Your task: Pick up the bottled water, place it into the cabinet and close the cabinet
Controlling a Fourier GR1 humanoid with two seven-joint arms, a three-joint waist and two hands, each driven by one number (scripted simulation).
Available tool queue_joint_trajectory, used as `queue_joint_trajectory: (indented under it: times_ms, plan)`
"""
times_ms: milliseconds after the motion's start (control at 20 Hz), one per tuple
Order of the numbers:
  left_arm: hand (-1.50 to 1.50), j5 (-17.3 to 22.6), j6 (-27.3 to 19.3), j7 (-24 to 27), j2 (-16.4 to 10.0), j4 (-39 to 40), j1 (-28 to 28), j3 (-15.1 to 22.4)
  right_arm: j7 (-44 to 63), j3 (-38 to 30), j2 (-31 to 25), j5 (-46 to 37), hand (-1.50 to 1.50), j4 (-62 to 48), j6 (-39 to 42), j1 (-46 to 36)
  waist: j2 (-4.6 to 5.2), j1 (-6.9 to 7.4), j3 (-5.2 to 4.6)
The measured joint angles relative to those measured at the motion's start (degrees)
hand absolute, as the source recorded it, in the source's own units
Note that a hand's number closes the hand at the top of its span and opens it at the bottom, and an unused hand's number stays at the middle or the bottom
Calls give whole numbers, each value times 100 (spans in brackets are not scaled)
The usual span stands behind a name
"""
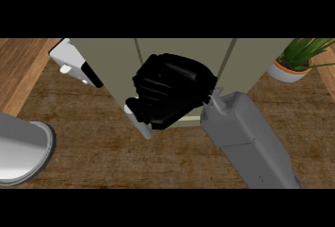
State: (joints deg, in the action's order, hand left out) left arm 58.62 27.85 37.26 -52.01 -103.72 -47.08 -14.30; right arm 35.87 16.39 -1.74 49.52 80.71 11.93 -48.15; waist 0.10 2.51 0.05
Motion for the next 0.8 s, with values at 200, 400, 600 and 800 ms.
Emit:
queue_joint_trajectory:
  times_ms: [200,400,600,800]
  plan:
    - [-150,-21,110,-161,160,-35,-74,-209,-450,-348,-53,-226,150,-722,400,-288,-1,-26,-12]
    - [-150,-178,178,-216,452,-13,-81,-303,-913,-399,-67,-612,150,-1112,786,-443,-27,-43,-11]
    - [-150,-181,249,-377,590,-53,-111,-454,-1232,-439,-57,-895,-150,-1381,1020,-574,-41,-65,-7]
    - [-150,-150,285,-503,678,-96,-86,-507,-1507,-410,82,-1213,-150,-1590,1005,-774,-29,-33,-41]
